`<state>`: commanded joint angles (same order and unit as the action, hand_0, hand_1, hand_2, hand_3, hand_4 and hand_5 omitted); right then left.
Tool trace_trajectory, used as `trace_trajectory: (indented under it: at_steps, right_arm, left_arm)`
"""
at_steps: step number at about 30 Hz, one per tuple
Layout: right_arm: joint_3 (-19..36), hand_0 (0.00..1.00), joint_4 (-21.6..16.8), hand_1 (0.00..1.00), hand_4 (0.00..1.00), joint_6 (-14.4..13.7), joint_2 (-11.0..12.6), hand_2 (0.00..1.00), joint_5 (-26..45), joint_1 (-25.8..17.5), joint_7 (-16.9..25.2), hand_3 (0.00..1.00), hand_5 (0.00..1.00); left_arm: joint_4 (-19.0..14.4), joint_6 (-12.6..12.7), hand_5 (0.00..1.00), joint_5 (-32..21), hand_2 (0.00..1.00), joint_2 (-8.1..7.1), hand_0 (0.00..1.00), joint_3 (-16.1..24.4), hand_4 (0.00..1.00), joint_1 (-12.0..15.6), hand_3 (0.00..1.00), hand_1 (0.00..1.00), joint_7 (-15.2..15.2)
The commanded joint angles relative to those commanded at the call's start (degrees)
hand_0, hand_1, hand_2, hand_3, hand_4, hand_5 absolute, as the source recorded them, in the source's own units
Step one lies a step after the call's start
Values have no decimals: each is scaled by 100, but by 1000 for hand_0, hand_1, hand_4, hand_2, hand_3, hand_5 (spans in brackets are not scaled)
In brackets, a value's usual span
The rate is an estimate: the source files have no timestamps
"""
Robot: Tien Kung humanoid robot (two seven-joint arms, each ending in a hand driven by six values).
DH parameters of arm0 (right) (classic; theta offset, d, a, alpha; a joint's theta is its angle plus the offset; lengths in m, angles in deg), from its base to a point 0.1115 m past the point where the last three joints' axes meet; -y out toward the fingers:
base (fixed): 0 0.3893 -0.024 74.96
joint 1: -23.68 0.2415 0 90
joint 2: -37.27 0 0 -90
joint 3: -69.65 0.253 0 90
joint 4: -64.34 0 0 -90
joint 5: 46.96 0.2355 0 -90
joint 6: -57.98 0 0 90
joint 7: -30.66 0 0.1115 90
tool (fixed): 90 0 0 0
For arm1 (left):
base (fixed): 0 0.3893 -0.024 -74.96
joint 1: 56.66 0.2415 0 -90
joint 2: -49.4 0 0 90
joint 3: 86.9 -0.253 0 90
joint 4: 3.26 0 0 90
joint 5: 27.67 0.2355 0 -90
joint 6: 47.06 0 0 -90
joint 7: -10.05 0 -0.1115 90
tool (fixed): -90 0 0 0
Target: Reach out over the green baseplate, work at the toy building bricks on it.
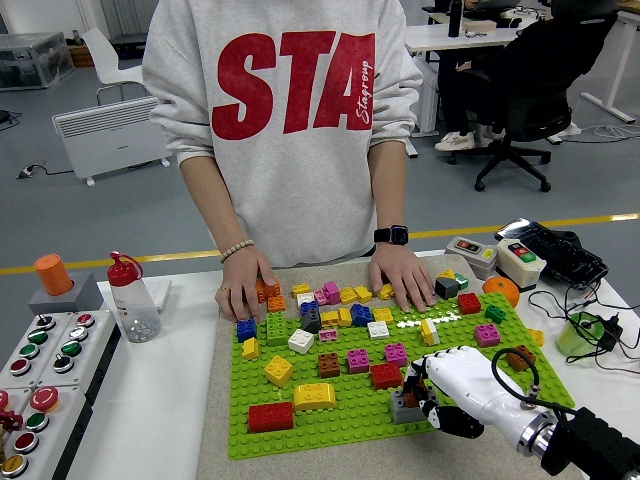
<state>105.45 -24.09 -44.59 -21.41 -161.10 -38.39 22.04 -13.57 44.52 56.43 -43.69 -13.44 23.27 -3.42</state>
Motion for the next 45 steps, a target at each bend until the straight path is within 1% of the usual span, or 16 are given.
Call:
trace_trajectory:
  at_steps: [22, 32, 40, 45]
  right_arm:
    - [-51, 582, 154, 619, 303, 93, -28, 594, 45, -61, -73, 548, 143]
    - [-166, 582, 293, 619, 304, 106, -76, 594, 87, -33, -71, 549, 137]
    - [-227, 581, 298, 619, 305, 135, -73, 594, 89, -37, -95, 550, 136]
    - [-191, 581, 227, 619, 305, 123, -60, 594, 105, -73, -84, 550, 136]
  left_arm:
    - [0, -4, 998, -2, 674, 3, 649, 0, 286, -26, 568, 683, 4]
    - [0, -9, 998, 2, 674, 8, 650, 0, 286, -15, 568, 684, 0]
    - [0, -9, 998, 17, 675, 11, 651, 11, 286, 8, 570, 685, -5]
    - [0, -12, 998, 28, 675, 14, 651, 16, 286, 28, 570, 685, -9]
